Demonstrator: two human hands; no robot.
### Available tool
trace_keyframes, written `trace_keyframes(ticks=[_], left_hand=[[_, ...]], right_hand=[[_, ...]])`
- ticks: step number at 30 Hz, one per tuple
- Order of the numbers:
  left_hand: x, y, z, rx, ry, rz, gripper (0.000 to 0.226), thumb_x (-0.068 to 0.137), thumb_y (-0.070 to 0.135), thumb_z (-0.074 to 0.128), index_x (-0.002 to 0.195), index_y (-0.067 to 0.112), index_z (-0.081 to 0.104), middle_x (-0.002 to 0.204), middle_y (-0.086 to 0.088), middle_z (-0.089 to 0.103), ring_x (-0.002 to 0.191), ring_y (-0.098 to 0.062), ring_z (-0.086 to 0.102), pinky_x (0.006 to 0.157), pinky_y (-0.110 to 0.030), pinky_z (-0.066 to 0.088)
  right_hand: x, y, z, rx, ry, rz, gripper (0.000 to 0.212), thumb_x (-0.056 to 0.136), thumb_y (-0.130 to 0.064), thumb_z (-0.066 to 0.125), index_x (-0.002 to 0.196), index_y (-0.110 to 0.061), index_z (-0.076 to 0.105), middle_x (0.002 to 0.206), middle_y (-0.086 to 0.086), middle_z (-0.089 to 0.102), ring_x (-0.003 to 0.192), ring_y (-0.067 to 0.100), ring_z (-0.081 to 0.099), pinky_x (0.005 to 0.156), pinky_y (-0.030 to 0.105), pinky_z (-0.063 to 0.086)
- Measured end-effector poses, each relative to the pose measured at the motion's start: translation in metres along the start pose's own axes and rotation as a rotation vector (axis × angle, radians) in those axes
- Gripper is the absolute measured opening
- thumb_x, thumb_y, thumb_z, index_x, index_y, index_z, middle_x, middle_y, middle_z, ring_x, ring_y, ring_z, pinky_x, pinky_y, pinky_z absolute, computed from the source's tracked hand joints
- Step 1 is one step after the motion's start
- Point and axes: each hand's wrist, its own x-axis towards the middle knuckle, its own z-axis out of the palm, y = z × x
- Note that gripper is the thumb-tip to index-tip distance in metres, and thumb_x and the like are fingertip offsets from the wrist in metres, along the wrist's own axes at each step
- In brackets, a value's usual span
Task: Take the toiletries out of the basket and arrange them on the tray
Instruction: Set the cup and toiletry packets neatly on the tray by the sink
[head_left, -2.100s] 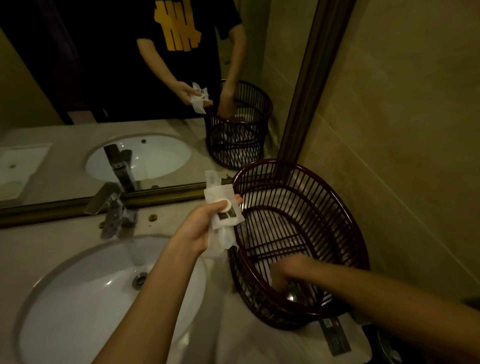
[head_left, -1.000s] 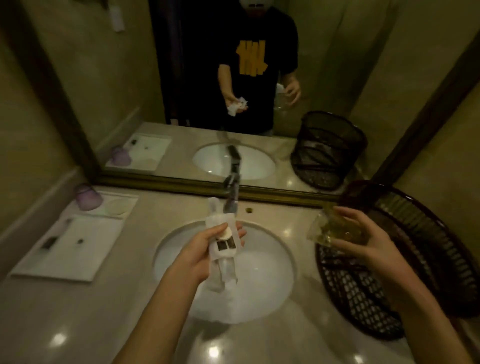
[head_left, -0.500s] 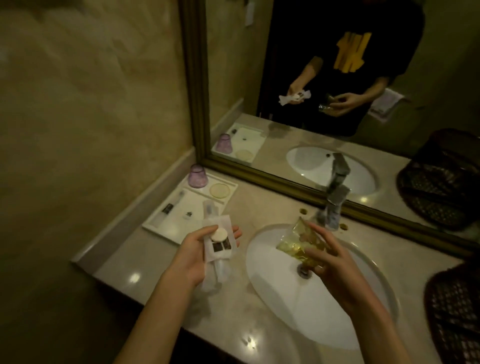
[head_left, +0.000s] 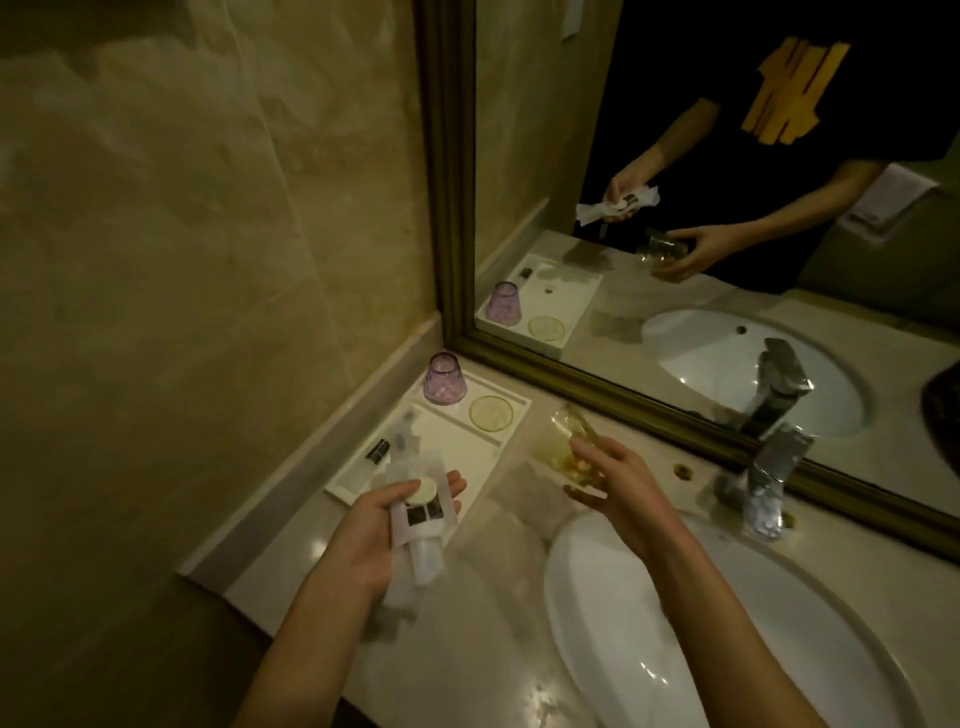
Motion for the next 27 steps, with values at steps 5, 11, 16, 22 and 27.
trace_keyframes(ticks=[5, 11, 16, 22, 27], left_hand=[[0.039, 0.028, -0.01, 0.032, 0.022, -0.016, 0.037, 0.093, 0.001, 0.047, 0.126, -0.013, 0.057, 0.121, -0.031, 0.068, 0.106, -0.037, 0.072, 0.095, -0.045, 0.049], [0.074, 0.067, -0.019, 0.116, 0.013, -0.068, 0.038, 0.094, 0.001, 0.048, 0.13, -0.007, 0.056, 0.122, -0.03, 0.068, 0.112, -0.038, 0.069, 0.082, -0.045, 0.063], [0.098, 0.091, -0.027, 0.13, -0.019, -0.173, 0.036, 0.094, 0.003, 0.05, 0.128, -0.006, 0.058, 0.125, -0.028, 0.068, 0.114, -0.035, 0.068, 0.082, -0.043, 0.063], [0.122, 0.108, -0.032, 0.171, -0.026, -0.237, 0.036, 0.093, 0.005, 0.056, 0.126, -0.007, 0.061, 0.123, -0.026, 0.069, 0.112, -0.032, 0.07, 0.084, -0.042, 0.061], [0.134, 0.111, -0.028, 0.223, -0.032, -0.183, 0.039, 0.093, 0.012, 0.059, 0.127, -0.007, 0.06, 0.12, -0.027, 0.07, 0.109, -0.033, 0.071, 0.073, -0.039, 0.064]], right_hand=[[0.076, -0.001, 0.033, -0.116, 0.11, -0.025, 0.056, 0.084, -0.038, 0.082, 0.13, -0.012, 0.066, 0.119, 0.007, 0.074, 0.104, 0.016, 0.07, 0.074, 0.023, 0.052], [0.154, 0.01, 0.073, -0.174, 0.185, 0.016, 0.069, 0.082, -0.019, 0.086, 0.141, -0.003, 0.054, 0.128, 0.017, 0.068, 0.116, 0.032, 0.068, 0.106, 0.049, 0.054], [0.19, 0.017, 0.101, -0.43, 0.267, -0.016, 0.077, 0.071, -0.012, 0.092, 0.136, -0.011, 0.051, 0.135, 0.008, 0.061, 0.121, 0.028, 0.061, 0.103, 0.049, 0.056], [0.208, 0.035, 0.115, -0.566, 0.298, -0.058, 0.085, 0.065, -0.01, 0.096, 0.135, -0.014, 0.047, 0.131, 0.01, 0.062, 0.118, 0.027, 0.061, 0.09, 0.036, 0.056], [0.211, 0.041, 0.117, -0.525, 0.308, -0.026, 0.099, 0.065, -0.008, 0.095, 0.147, -0.017, 0.04, 0.142, 0.012, 0.058, 0.13, 0.032, 0.057, 0.099, 0.037, 0.053]])
